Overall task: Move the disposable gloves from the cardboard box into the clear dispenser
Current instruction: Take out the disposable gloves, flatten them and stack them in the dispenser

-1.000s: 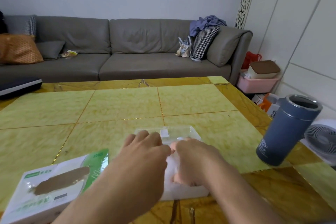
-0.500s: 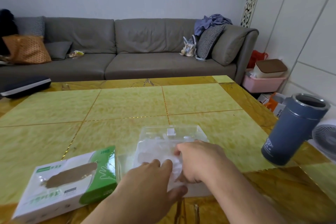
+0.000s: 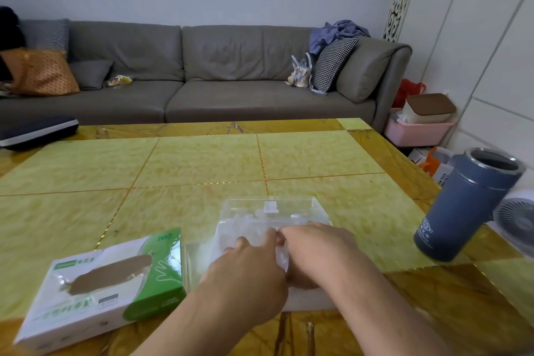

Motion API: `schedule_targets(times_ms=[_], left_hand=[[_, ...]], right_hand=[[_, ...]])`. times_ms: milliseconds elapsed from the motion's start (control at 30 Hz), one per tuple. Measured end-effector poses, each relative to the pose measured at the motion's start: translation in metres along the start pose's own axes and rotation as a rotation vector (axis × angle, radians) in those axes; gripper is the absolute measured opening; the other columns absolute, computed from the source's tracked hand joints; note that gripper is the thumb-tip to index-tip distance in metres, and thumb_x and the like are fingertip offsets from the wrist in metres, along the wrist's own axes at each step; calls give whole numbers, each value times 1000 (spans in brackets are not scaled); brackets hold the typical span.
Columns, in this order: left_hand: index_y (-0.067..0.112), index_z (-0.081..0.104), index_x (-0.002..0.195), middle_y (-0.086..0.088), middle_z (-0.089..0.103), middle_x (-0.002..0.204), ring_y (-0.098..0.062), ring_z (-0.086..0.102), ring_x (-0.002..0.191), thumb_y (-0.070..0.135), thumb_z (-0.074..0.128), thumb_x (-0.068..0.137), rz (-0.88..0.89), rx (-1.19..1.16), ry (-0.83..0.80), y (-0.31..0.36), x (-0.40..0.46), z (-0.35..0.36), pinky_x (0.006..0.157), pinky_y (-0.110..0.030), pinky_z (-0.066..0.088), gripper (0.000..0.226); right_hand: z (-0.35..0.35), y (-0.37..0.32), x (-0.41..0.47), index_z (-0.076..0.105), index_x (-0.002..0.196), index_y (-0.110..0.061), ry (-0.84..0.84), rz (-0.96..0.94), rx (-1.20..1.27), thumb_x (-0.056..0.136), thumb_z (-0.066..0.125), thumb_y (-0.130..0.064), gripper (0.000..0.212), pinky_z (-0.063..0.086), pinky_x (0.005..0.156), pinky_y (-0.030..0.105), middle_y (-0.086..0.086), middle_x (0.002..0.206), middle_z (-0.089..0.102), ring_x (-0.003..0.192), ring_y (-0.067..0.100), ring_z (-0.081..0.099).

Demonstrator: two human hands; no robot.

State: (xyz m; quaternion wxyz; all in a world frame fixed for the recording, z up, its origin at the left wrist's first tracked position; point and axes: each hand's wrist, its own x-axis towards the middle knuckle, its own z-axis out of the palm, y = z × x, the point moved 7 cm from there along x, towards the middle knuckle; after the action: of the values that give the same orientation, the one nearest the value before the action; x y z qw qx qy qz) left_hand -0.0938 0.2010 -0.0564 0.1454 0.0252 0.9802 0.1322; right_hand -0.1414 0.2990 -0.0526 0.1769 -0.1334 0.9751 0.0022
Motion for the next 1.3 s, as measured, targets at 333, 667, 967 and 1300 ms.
schedule_targets(times_ms=[333, 667, 967, 1300], left_hand=[[15, 49, 120, 4, 40, 85, -20, 50, 86, 39, 44, 102, -102, 43, 4, -17, 10, -3, 63, -28, 35, 31], [-1, 45, 134, -6, 55, 105, -21, 59, 80, 32, 63, 96, -152, 3, -222, -18, 38, 3, 62, -28, 42, 54], [11, 51, 92, -4, 55, 107, -16, 52, 70, 21, 54, 98, -131, -46, -158, -18, 41, 4, 60, -25, 41, 12], [20, 44, 134, 2, 51, 111, -18, 54, 85, -2, 46, 89, 137, -2, 148, -12, -41, -42, 59, -27, 36, 50]], right_hand=[[3, 3, -1, 58, 132, -38, 9, 6, 28, 87, 74, -36, 48, 44, 79, 33, -4, 121, 65, 110, 22, 63], [6, 10, -2, 61, 137, -20, -109, 100, 99, 90, 71, -17, 48, 49, 63, 29, 2, 115, 64, 80, 19, 61], [10, 6, -7, 35, 151, -21, -141, 103, 178, 94, 64, -15, 65, 59, 82, 37, 6, 128, 54, 92, 20, 61], [-28, -13, -43, 59, 120, -33, 293, 87, 79, 104, 49, -30, 19, 52, 71, 32, -9, 100, 63, 83, 14, 63]])
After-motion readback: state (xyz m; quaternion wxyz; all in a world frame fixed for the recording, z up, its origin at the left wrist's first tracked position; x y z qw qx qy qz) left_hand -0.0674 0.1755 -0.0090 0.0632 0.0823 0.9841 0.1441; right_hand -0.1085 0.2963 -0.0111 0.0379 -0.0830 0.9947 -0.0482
